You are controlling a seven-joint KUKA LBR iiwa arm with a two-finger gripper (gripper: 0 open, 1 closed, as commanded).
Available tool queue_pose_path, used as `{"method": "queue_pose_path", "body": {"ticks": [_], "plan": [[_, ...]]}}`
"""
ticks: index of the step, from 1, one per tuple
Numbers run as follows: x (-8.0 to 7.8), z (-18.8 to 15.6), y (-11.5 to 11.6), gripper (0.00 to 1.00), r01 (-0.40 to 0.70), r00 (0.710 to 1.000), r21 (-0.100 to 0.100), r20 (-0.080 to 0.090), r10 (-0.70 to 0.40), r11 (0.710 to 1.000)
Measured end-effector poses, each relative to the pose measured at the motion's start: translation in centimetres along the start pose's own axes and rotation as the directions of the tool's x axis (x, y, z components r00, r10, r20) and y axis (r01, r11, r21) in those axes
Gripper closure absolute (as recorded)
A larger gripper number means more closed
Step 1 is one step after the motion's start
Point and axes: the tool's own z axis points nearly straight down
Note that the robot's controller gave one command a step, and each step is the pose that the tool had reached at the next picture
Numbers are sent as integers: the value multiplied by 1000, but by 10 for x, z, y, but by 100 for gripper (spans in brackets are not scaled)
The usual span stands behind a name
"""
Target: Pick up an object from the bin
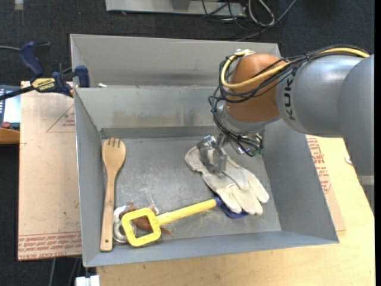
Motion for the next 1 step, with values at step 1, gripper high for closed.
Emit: {"method": "queue_pose_path", "body": {"ticks": [1], "plan": [[-8,-5,18,100,-168,986,1,2,168,986]]}}
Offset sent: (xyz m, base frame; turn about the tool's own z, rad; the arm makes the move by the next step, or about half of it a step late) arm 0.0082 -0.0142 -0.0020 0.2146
